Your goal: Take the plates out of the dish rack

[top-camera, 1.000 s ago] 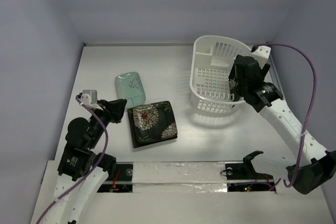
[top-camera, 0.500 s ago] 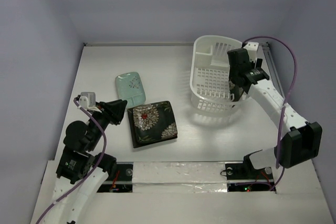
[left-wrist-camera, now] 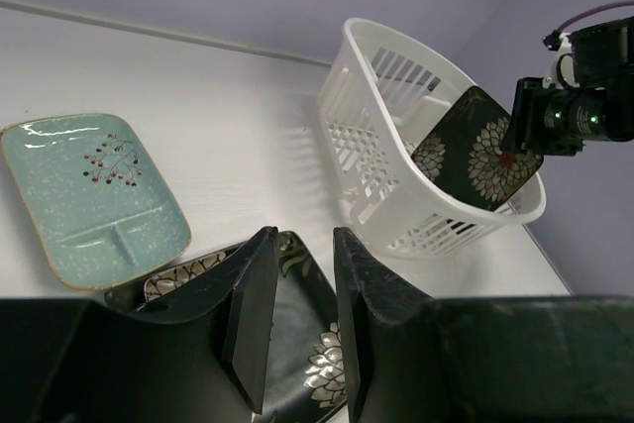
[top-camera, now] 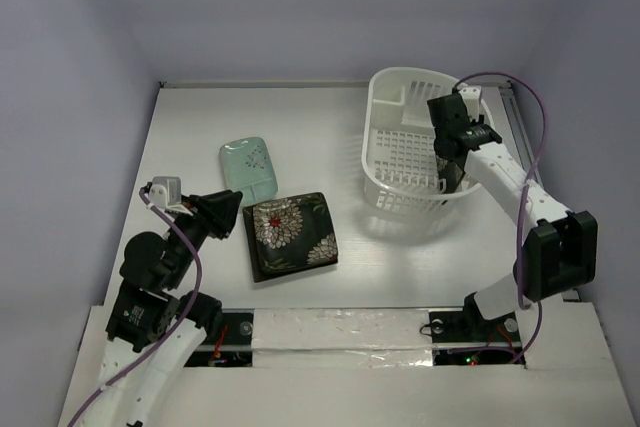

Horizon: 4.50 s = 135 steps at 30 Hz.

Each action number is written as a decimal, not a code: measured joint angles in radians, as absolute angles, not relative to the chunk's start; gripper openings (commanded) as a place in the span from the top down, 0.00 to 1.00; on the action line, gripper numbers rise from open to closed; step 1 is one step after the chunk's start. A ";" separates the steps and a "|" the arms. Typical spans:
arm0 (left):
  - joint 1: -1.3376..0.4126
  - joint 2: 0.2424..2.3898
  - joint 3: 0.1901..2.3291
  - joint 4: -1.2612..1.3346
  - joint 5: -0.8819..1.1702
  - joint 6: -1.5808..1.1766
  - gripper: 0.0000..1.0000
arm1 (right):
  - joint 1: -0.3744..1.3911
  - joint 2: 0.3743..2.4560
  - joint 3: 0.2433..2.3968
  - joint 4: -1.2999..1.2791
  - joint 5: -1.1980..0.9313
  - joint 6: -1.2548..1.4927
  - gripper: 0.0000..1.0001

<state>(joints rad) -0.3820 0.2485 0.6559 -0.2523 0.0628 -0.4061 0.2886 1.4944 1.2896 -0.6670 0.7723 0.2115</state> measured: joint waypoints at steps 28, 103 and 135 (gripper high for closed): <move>-0.385 0.238 0.656 -0.252 0.059 -0.409 0.74 | 0.312 1.414 1.243 -0.647 0.828 0.074 1.00; -0.366 0.280 0.656 -0.252 0.056 -0.410 0.54 | 1.084 1.421 0.717 0.271 0.382 1.073 0.97; -0.366 0.280 0.656 -0.252 0.066 -0.414 0.20 | 1.109 1.478 0.698 0.247 0.390 1.141 0.02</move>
